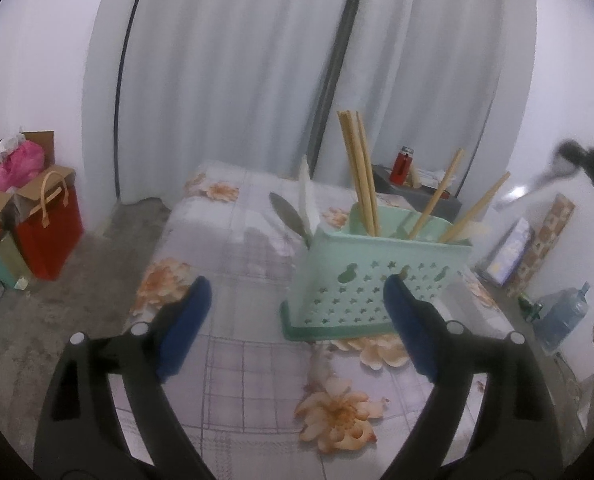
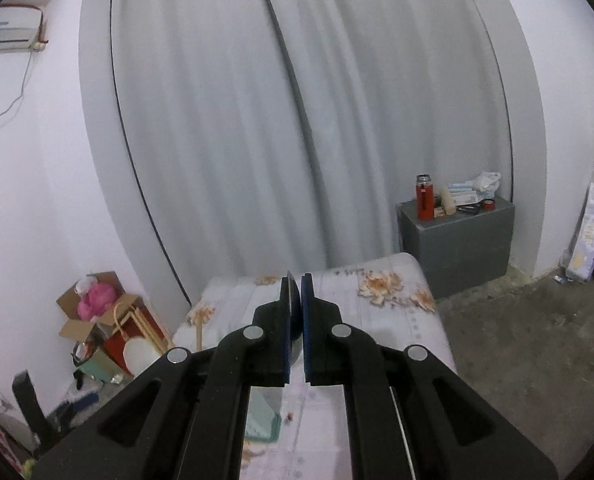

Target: Organize utensils

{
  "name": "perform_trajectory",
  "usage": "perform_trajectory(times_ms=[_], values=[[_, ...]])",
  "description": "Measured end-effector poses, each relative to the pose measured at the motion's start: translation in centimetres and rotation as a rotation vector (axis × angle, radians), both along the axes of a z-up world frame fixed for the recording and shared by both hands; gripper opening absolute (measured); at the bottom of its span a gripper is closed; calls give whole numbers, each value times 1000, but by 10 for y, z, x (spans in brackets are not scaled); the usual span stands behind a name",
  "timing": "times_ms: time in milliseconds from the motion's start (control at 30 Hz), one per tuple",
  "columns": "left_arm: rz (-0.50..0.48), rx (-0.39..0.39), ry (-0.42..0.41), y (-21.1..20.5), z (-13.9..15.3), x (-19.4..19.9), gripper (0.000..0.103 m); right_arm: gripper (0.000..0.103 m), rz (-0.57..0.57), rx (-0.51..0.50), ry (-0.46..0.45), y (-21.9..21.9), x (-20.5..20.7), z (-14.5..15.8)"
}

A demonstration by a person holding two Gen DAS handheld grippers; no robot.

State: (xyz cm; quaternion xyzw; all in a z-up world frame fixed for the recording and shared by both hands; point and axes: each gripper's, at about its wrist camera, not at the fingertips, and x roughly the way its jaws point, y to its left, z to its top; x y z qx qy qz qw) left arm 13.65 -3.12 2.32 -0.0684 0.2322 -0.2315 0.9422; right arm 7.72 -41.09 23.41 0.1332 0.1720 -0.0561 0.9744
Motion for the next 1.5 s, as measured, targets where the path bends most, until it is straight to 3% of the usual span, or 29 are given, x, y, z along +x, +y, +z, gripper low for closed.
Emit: perform_trajectory(times_ms=[167,467,633,667,733,933,1167,1233,1500], values=[[-19,16,-11,-1,-5,-4,85,5,52,-31,48,16,45,-13],[-68,28,-12,-6,-18,0,85,5,133,-69,186,53,83,-58],[-108,17,-14,-12,-24,7,85,14,248,-65,276,72,98,-86],[-116,11,-15,-12,-24,8,85,19,275,-50,285,72,99,-89],[-131,1,-19,-14,-26,12,85,49,278,-19,270,69,96,-91],[-171,5,-44,-21,-28,23,87,61,292,193,121,26,70,-86],[-258,34,-27,-43,-35,46,87,61,337,445,198,-4,65,-150],[-271,52,-18,-50,-37,52,87,61,357,469,201,-3,60,-165],[-301,113,16,-65,-48,73,87,65,509,212,342,40,74,-200]])
